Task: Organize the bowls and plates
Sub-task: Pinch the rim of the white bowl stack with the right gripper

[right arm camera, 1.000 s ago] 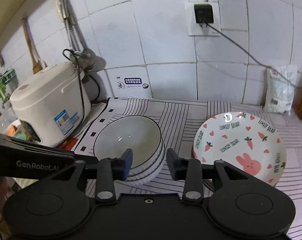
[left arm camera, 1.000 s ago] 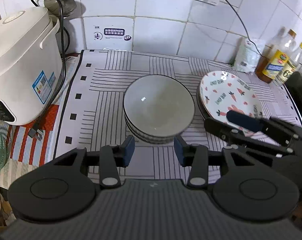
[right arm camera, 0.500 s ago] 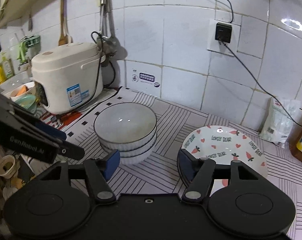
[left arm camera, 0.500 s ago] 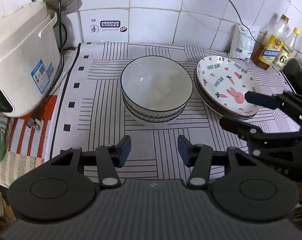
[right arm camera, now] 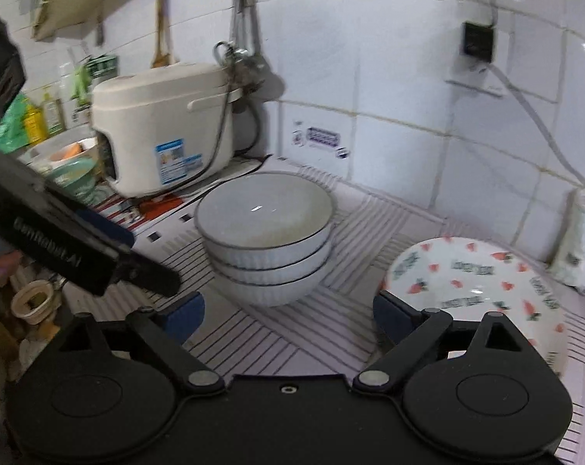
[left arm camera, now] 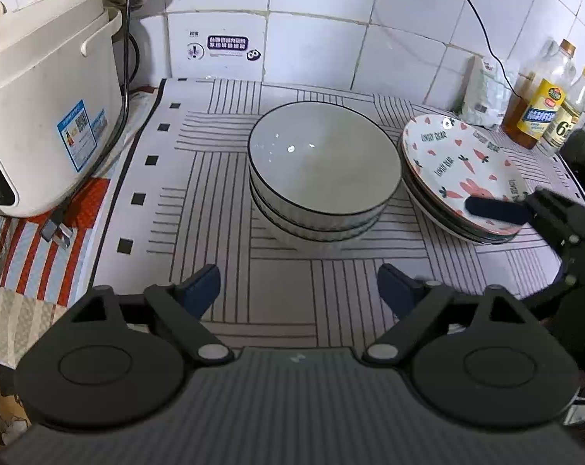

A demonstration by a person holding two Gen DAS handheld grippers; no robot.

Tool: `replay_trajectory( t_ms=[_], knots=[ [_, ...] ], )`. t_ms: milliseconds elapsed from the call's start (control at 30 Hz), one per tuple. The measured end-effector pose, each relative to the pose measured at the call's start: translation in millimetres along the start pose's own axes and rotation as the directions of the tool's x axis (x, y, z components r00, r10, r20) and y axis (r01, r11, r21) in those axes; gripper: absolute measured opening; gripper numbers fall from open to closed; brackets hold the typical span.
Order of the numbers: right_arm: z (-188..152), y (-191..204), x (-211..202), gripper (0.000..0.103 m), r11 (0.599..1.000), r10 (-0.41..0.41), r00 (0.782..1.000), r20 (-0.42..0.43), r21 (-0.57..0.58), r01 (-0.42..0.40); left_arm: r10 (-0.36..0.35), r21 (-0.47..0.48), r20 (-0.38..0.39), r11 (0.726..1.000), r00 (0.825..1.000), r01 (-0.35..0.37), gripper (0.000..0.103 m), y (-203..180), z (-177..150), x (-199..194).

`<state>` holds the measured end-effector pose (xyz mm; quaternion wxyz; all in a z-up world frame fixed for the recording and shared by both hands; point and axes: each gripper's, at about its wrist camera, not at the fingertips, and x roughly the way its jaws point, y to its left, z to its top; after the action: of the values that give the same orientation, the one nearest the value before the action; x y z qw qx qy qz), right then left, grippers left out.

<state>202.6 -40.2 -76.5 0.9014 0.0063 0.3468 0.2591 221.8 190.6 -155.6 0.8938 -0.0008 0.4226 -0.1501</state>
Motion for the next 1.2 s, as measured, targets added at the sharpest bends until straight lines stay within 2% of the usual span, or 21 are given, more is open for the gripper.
replay_trajectory(
  t_ms=[67, 333, 467, 567, 700, 800, 900, 1200],
  knots=[
    [-3, 1, 9, 0.096, 0.999, 0.032, 0.999, -0.014, -0.007, -0.032, 0.006, 0.002, 0.024, 1.000, 1.000, -0.006, 0.090, 2, 0, 1],
    [-8, 5, 52, 0.096, 0.995, 0.094, 0.992, -0.087, -0.021, -0.096, -0.074, -0.024, 0.105, 0.997, 0.992, 0.077, 0.093, 16, 15, -1],
    [-8, 7, 70, 0.096, 0.994, 0.107, 0.989, -0.104, -0.010, -0.109, -0.055, -0.084, 0.127, 0.994, 0.990, 0.066, 0.093, 30, 25, 0],
    [-9, 5, 81, 0.096, 0.995, 0.103, 0.989, -0.107, 0.011, -0.102, -0.094, -0.135, 0.117, 0.985, 0.989, 0.109, 0.092, 41, 33, 9],
    [-9, 2, 93, 0.096, 0.995, 0.101, 0.990, -0.097, 0.022, -0.100, -0.130, -0.195, 0.064, 0.971, 0.990, 0.140, 0.089, 47, 42, 35],
    [-8, 3, 101, 0.096, 0.996, 0.092, 0.992, -0.081, 0.017, -0.090, -0.139, -0.197, -0.007, 0.971, 0.990, 0.135, 0.083, 46, 47, 56],
    [-7, 4, 106, 0.096, 0.997, 0.079, 0.995, -0.063, 0.012, -0.079, -0.139, -0.201, -0.038, 0.971, 0.990, 0.128, 0.075, 45, 47, 68],
    [-4, 6, 115, 0.097, 0.999, 0.043, 0.998, -0.053, -0.012, -0.044, -0.163, -0.195, -0.062, 0.970, 0.985, 0.148, 0.051, 44, 49, 86]
  ],
)
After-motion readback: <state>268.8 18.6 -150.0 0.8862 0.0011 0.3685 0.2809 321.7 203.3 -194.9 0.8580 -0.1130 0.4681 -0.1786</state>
